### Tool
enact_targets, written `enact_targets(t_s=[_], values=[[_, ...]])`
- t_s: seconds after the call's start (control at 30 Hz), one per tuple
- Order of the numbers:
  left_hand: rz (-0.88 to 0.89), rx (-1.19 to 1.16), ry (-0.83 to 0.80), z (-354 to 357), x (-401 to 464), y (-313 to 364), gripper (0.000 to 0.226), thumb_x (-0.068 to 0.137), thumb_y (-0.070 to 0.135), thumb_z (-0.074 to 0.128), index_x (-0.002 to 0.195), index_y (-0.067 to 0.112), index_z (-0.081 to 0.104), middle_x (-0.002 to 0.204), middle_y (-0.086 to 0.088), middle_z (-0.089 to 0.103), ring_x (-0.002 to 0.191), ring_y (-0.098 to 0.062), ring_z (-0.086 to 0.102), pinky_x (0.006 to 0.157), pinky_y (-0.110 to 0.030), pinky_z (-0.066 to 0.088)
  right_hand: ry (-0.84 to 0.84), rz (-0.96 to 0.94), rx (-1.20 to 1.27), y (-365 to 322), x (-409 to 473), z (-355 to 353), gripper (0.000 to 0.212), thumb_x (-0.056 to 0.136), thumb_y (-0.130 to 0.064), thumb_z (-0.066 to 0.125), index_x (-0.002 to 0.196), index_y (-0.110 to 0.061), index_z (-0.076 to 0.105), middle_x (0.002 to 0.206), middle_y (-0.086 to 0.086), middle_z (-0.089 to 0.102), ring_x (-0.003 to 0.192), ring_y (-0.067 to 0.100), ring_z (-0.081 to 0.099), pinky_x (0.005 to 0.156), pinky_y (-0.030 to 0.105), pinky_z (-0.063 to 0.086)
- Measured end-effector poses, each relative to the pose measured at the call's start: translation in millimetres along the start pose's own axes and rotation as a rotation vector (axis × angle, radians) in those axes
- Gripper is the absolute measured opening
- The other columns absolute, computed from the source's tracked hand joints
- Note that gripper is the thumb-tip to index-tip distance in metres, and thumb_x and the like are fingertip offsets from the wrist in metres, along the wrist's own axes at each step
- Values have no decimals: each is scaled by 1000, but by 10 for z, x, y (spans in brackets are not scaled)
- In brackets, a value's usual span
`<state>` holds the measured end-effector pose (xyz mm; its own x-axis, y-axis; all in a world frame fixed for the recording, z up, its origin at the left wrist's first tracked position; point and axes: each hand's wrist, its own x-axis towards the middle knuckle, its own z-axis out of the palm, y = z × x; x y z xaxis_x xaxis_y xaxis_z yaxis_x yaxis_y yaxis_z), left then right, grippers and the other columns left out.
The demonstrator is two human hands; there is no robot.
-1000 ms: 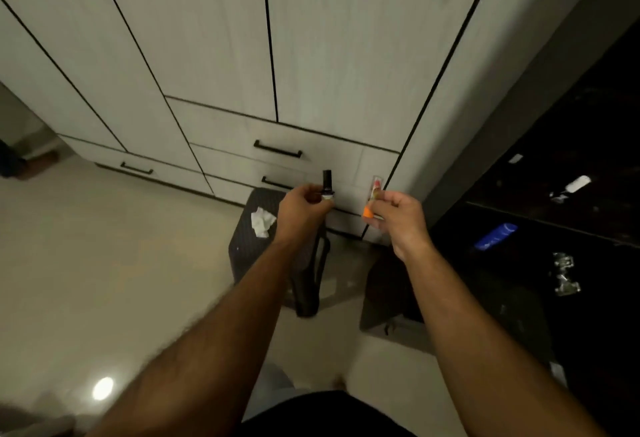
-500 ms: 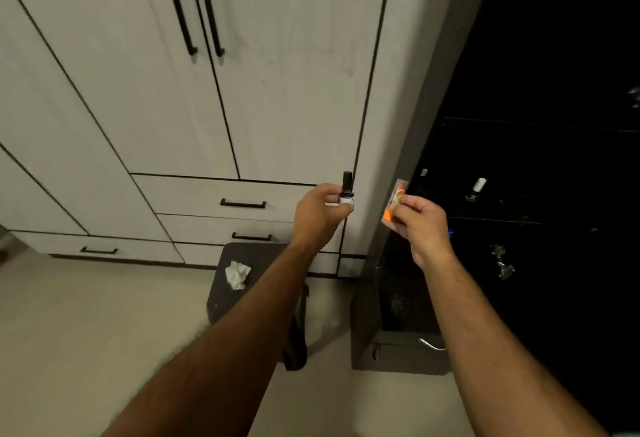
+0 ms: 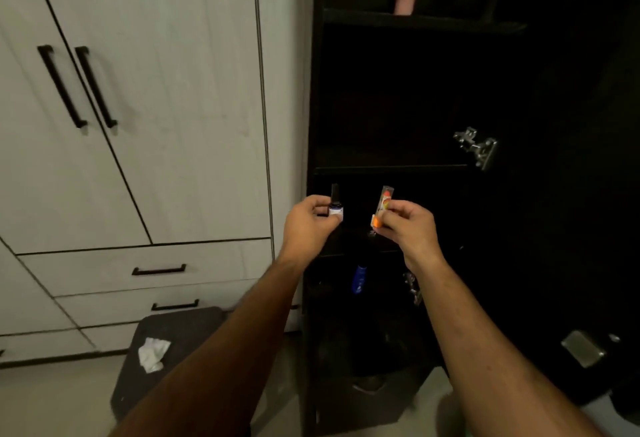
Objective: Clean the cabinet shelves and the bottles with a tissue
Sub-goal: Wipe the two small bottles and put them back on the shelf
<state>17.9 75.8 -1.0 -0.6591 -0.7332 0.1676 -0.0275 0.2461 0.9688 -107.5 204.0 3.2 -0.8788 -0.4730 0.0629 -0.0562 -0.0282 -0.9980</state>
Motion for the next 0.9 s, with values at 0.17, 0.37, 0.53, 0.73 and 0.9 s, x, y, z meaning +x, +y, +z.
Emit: enact_targets(t_s=[0.17,0.37,0.53,0.73,0.9], values=[[58,1,3,514,163,189,41,82,18,75,121,18,59,108,3,67,91,-6,69,84,-23,56,-33,-54,13,-112,294,-488,16,86,-3,68,100,-10,72,95,10,71,90,21,71,76,33,60],[91,6,64,936,316,429,41,82,21,75,119,19,59,102,8,67,87,-2,68,76,-15,53,-71,-105,16,-225,549,-818,20,87,-4,67,105,-12,71,100,6,71,92,18,71,77,32,60],[124,28,94,1019,470,608,41,82,20,75,120,19,59,99,8,66,88,-4,68,79,-19,55,-91,-162,29,-361,747,-875,19,88,-3,66,102,-16,71,99,6,72,92,18,71,78,33,60],[205,124,125,962,796,731,40,84,16,73,121,16,59,92,12,63,82,1,65,78,-15,54,-74,-225,25,-499,1001,-785,21,87,-1,66,96,-20,70,98,3,71,92,17,71,81,32,59],[265,223,129,901,1111,737,36,84,17,72,118,18,61,90,14,63,77,4,64,76,-13,54,-28,-261,-34,-527,1320,-685,20,85,-3,69,93,-21,71,94,6,72,91,21,70,82,34,59]])
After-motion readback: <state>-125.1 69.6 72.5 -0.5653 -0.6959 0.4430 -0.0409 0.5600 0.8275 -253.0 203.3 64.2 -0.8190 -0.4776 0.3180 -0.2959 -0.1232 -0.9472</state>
